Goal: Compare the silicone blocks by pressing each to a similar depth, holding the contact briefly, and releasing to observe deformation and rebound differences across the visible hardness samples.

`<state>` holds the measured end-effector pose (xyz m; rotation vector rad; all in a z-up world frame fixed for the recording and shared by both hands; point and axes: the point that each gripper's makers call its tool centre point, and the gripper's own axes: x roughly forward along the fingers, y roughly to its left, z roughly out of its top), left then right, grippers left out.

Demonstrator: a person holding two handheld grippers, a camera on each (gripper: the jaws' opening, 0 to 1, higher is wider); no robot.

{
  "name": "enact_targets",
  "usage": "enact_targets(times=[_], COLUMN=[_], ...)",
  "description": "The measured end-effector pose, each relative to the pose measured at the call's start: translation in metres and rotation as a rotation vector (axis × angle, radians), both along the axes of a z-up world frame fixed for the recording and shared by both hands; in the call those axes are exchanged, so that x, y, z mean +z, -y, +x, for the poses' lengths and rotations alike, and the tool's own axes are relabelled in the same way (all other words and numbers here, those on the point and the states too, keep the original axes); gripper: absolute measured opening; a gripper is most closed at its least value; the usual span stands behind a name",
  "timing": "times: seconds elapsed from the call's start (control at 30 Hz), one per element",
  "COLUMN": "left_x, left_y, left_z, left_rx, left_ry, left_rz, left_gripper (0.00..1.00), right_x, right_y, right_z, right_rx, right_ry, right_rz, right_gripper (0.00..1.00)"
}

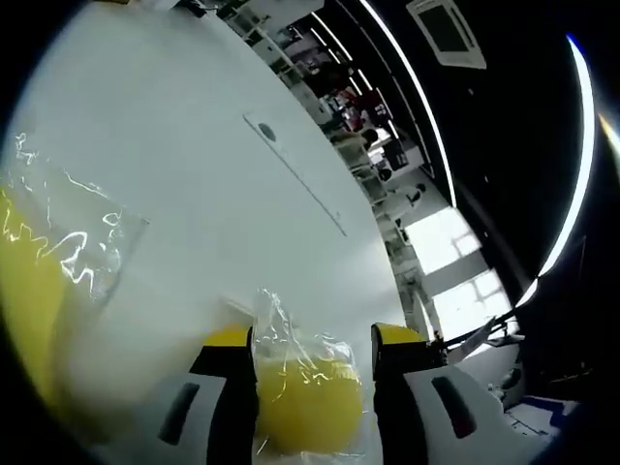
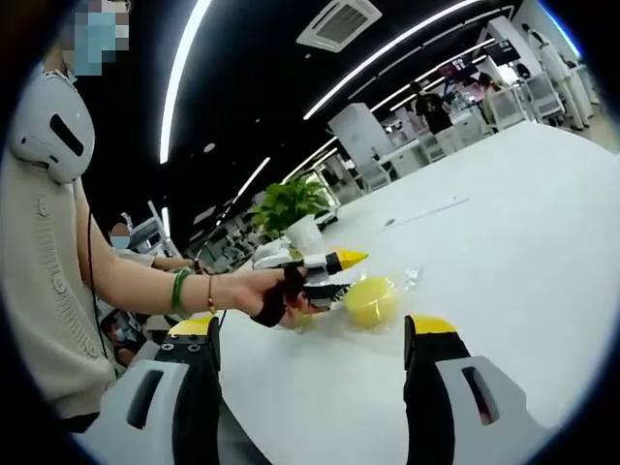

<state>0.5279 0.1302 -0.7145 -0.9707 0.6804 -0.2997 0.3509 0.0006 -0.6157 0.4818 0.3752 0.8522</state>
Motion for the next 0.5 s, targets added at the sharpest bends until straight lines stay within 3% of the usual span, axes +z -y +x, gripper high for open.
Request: enact_targets(times=[0.37, 0.43, 0.5], left_x=[-0.017, -0.018, -0.02], left_y=[-0.002, -0.002, -0.001], left_z=[0.004, 0.003, 0.002], left_rx=[0.015, 0.056, 0.053], left_ry=[-0.052, -0.129, -0.149], left_rz=[0.029, -0.045, -0.06], left_gripper=[0.15, 0.14, 0.12], right_x=[-0.005, -0.006, -0.007], right_y=[0.002, 0.002, 0.001], right_z=[0.002, 0.002, 0.002], right_rx=[0.004, 0.009, 0.01], right_ry=[-0.015, -0.021, -0.02], right_rz=[0.005, 0.004, 0.007], right_gripper=[0.68, 0.67, 0.67])
